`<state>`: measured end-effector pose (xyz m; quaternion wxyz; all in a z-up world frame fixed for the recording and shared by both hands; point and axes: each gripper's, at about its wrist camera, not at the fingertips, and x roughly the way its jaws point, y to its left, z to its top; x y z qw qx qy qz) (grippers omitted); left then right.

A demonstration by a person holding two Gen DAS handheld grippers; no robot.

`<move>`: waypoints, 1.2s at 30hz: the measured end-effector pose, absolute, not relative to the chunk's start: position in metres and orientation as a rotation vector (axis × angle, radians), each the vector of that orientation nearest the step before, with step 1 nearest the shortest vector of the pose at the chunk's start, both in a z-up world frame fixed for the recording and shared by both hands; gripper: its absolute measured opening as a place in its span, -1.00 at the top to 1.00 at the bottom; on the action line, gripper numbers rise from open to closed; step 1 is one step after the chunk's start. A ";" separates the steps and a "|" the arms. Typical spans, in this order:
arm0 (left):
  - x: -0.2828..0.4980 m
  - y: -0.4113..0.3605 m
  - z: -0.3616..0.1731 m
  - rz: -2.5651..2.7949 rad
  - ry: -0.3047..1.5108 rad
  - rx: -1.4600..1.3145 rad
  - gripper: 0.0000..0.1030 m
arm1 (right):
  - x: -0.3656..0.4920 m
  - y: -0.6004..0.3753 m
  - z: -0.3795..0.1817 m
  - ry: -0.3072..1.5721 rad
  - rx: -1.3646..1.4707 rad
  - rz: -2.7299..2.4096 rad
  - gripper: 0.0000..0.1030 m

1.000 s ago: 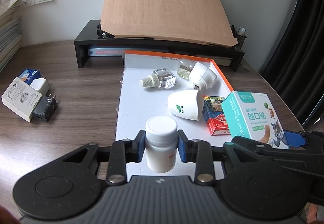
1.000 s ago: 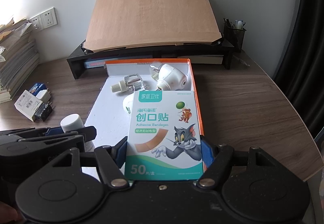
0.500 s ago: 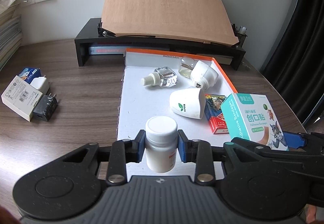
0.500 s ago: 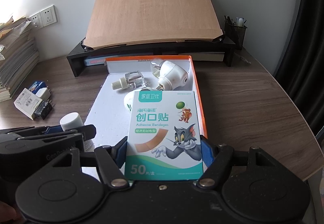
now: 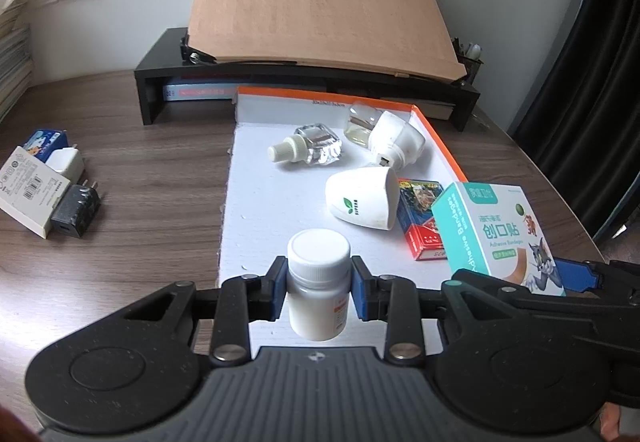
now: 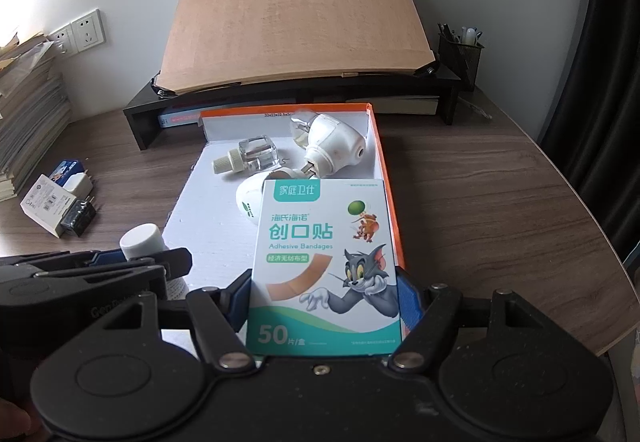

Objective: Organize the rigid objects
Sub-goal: 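Carry the pill bottle and bandage box over the white box with both grippers, then lower and release the pill bottle and bandage box into the white box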

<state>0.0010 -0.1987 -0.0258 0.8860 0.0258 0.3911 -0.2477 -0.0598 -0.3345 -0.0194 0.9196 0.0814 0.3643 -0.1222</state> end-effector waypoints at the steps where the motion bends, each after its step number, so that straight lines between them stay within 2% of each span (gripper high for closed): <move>1: 0.001 -0.199 -0.026 -0.518 0.816 0.052 0.35 | -0.059 -0.335 -0.020 0.750 0.170 -0.252 -0.63; 17: 0.004 -0.199 -0.029 -0.534 0.841 0.049 0.35 | -0.058 -0.340 -0.025 0.762 0.194 -0.249 -0.64; 27: 0.005 -0.206 -0.031 -0.559 0.869 0.050 0.33 | -0.068 -0.353 -0.016 0.705 0.229 -0.291 -0.60; 32: 0.001 -0.207 -0.030 -0.574 0.862 0.035 0.09 | -0.073 -0.357 -0.014 0.692 0.241 -0.308 -0.60; 34: 0.000 -0.203 -0.027 -0.579 0.846 0.003 -0.14 | -0.076 -0.357 -0.011 0.676 0.238 -0.314 -0.60; 36: -0.001 -0.197 -0.021 -0.579 0.816 -0.039 -0.25 | -0.079 -0.356 -0.008 0.660 0.238 -0.320 -0.60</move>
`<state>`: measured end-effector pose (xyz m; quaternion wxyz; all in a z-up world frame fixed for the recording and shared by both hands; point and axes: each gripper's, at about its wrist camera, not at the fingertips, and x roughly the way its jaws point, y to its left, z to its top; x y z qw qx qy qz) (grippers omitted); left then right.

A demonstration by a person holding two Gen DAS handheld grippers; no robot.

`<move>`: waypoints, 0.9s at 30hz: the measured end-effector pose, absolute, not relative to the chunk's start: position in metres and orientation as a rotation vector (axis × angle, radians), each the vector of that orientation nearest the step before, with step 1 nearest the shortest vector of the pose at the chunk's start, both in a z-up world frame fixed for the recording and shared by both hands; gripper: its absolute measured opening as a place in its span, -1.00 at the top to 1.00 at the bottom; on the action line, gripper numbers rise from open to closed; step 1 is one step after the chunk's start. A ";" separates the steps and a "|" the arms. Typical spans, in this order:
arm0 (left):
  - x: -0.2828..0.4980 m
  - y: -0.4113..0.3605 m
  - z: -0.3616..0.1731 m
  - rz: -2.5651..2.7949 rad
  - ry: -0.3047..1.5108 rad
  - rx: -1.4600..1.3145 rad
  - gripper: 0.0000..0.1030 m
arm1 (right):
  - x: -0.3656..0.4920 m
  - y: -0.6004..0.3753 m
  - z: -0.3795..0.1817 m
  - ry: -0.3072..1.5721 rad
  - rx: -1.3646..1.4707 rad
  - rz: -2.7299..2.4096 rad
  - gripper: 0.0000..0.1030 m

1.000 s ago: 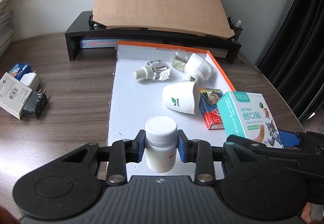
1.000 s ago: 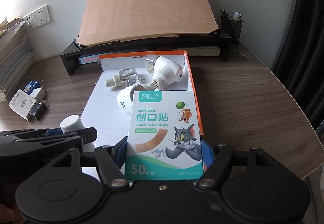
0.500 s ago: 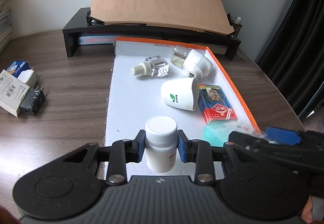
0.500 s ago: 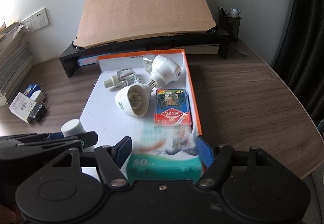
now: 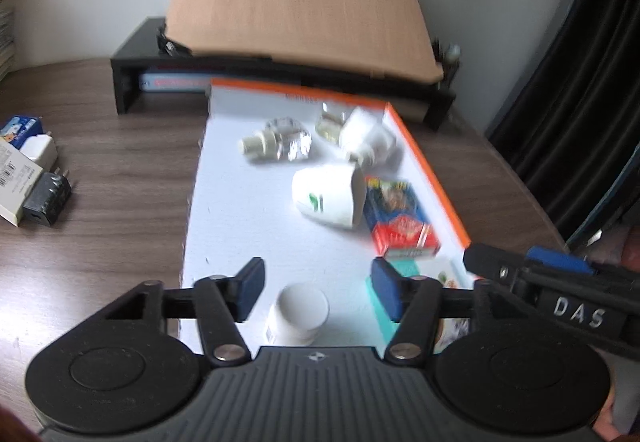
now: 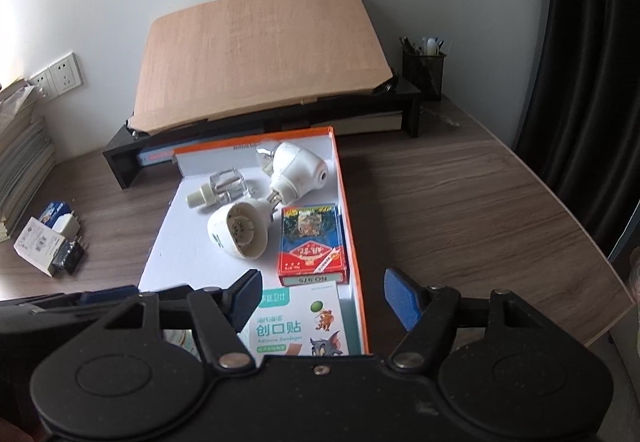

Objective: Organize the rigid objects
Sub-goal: 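Lower and release the pill bottle and bandage box into the white box, then move left gripper to white charger box while right moves to black plug charger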

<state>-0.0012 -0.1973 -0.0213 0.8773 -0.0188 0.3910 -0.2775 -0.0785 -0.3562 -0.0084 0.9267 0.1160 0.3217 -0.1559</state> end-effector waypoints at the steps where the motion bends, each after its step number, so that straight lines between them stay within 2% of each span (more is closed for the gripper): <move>1: -0.001 -0.194 -0.018 -0.579 0.804 -0.059 -0.30 | -0.080 -0.356 -0.007 0.649 0.239 -0.322 -0.60; 16: 0.013 -0.126 0.000 -0.350 0.756 -0.137 -0.51 | -0.057 -0.305 0.008 0.614 0.185 -0.178 -0.61; 27: 0.028 -0.060 0.001 -0.216 0.752 -0.168 -0.56 | -0.027 -0.247 0.008 0.635 0.143 -0.073 -0.62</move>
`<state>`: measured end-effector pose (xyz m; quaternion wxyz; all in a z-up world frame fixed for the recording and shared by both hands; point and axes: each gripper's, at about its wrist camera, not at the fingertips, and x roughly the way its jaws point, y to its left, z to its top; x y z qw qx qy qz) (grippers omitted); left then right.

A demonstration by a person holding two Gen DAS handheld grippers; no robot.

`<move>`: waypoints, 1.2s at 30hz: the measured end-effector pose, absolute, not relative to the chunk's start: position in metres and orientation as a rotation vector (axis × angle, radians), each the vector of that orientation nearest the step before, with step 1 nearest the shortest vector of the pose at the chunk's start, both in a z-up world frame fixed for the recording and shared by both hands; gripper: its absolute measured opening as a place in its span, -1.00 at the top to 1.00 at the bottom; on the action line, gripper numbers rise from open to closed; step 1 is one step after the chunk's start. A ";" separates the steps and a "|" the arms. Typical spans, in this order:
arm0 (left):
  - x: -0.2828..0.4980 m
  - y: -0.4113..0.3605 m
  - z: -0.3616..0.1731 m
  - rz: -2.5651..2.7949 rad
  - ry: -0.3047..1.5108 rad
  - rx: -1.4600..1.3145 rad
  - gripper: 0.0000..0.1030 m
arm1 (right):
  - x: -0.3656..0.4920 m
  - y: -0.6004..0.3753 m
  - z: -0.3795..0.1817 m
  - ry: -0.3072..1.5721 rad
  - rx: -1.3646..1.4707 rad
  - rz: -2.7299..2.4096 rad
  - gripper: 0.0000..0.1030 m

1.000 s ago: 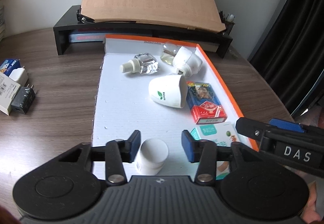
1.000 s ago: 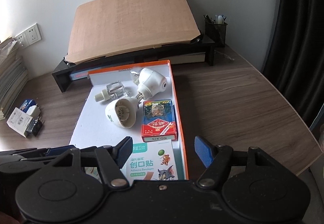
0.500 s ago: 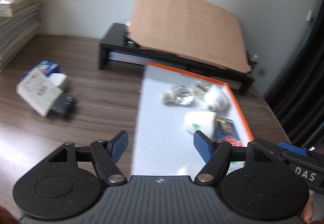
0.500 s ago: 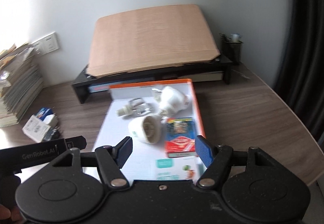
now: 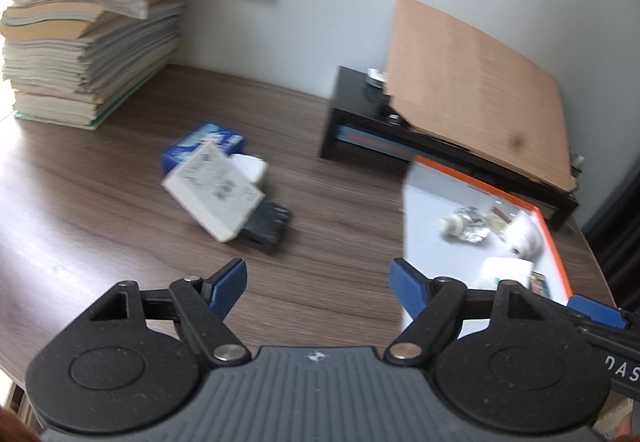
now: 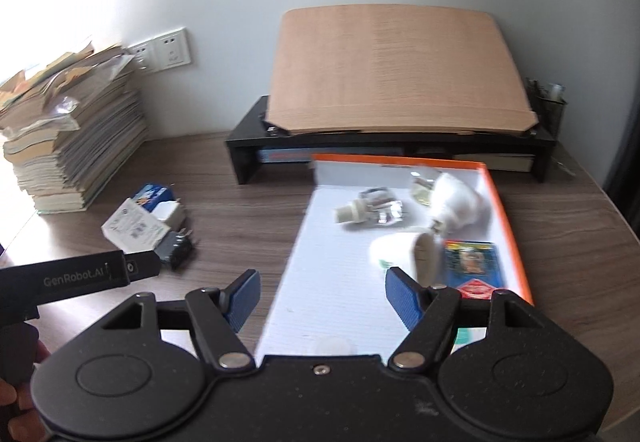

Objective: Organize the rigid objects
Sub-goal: 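Move left gripper to white charger box while right moves to black plug charger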

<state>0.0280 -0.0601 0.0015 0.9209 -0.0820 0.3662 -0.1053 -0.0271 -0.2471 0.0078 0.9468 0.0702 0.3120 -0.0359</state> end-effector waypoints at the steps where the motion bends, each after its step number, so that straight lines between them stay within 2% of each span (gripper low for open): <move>1: 0.030 -0.055 0.001 -0.205 0.753 -0.169 -0.56 | -0.025 -0.242 0.008 0.637 0.142 -0.068 -0.61; 14: 0.092 0.004 -0.008 -0.128 0.765 -0.183 -0.72 | 0.008 -0.199 0.000 0.665 0.141 -0.081 -0.61; 19: 0.132 0.006 -0.011 -0.112 0.771 -0.191 -0.80 | 0.021 -0.194 -0.005 0.681 0.162 -0.120 -0.61; 26: 0.174 0.003 -0.029 -0.075 0.821 -0.114 -0.81 | 0.036 -0.185 -0.012 0.699 0.174 -0.158 -0.61; 30: 0.163 0.027 -0.038 -0.095 0.851 -0.120 -0.87 | 0.041 -0.183 -0.017 0.711 0.178 -0.166 -0.61; 36: 0.123 0.062 -0.042 -0.069 0.829 0.011 -0.91 | 0.051 -0.178 -0.025 0.735 0.186 -0.151 -0.62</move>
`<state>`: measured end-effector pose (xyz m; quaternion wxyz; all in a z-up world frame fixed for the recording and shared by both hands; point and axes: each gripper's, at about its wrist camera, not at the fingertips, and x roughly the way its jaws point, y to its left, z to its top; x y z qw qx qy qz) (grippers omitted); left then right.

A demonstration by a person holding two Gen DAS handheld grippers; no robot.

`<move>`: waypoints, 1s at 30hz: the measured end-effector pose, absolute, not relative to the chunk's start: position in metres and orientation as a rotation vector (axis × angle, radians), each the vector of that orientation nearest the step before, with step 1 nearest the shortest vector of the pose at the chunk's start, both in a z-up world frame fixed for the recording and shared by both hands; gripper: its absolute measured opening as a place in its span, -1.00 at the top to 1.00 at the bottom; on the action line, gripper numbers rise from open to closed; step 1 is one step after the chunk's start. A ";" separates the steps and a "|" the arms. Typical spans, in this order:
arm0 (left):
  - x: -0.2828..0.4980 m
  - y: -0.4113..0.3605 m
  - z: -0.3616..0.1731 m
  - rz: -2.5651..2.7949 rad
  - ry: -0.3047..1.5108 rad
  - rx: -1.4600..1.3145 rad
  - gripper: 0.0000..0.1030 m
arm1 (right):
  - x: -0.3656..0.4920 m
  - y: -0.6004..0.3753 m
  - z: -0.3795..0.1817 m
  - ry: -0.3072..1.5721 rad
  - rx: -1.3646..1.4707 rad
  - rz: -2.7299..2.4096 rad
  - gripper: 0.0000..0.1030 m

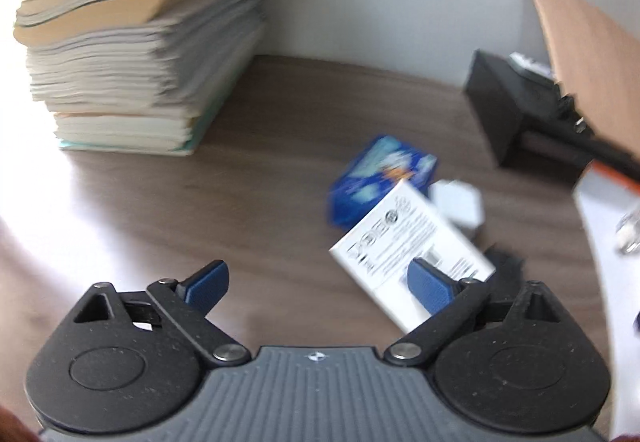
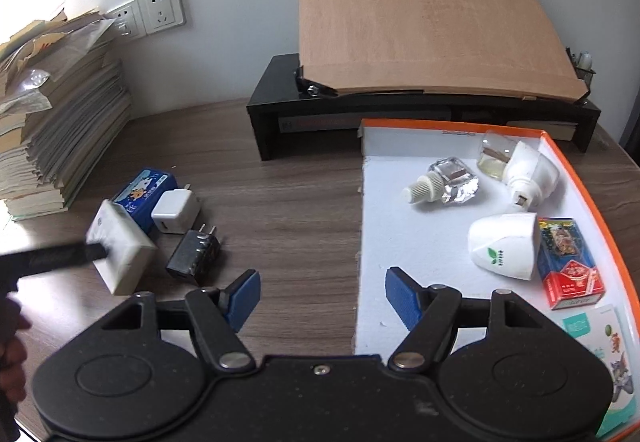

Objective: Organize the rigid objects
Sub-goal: 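Move left gripper to white charger box while right moves to black plug charger, then grasp the white charger box with left gripper while right grasps black plug charger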

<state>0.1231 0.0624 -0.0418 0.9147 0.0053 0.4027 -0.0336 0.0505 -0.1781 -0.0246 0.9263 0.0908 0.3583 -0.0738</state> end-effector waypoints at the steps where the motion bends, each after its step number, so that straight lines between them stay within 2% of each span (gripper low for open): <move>1: 0.119 0.069 -0.042 -0.075 0.828 0.003 -0.91 | 0.052 -0.177 -0.025 0.737 0.184 -0.146 -0.62; 4: 0.114 0.080 -0.039 -0.148 0.797 -0.060 -0.93 | 0.056 -0.173 -0.025 0.736 0.182 -0.129 -0.61; 11: 0.127 0.055 -0.033 -0.158 0.763 -0.149 -1.00 | 0.062 -0.163 -0.026 0.741 0.166 -0.103 -0.62; 17: 0.145 0.027 -0.045 -0.199 0.746 0.018 -1.00 | 0.061 -0.163 -0.025 0.740 0.162 -0.114 -0.62; 21: 0.147 0.030 -0.058 -0.241 0.802 0.009 -1.00 | 0.060 -0.167 -0.027 0.742 0.173 -0.131 -0.62; 23: 0.144 0.030 -0.064 -0.236 0.804 0.028 -0.95 | 0.061 -0.166 -0.028 0.743 0.175 -0.128 -0.62; 25: 0.144 0.029 -0.070 -0.235 0.821 0.046 -0.64 | 0.062 -0.163 -0.028 0.745 0.170 -0.118 -0.62; 27: 0.143 0.030 -0.071 -0.231 0.804 0.070 -0.55 | 0.065 -0.158 -0.029 0.743 0.164 -0.105 -0.62; 30: 0.141 0.037 -0.068 -0.239 0.796 0.048 -0.55 | 0.074 -0.147 -0.030 0.748 0.164 -0.074 -0.62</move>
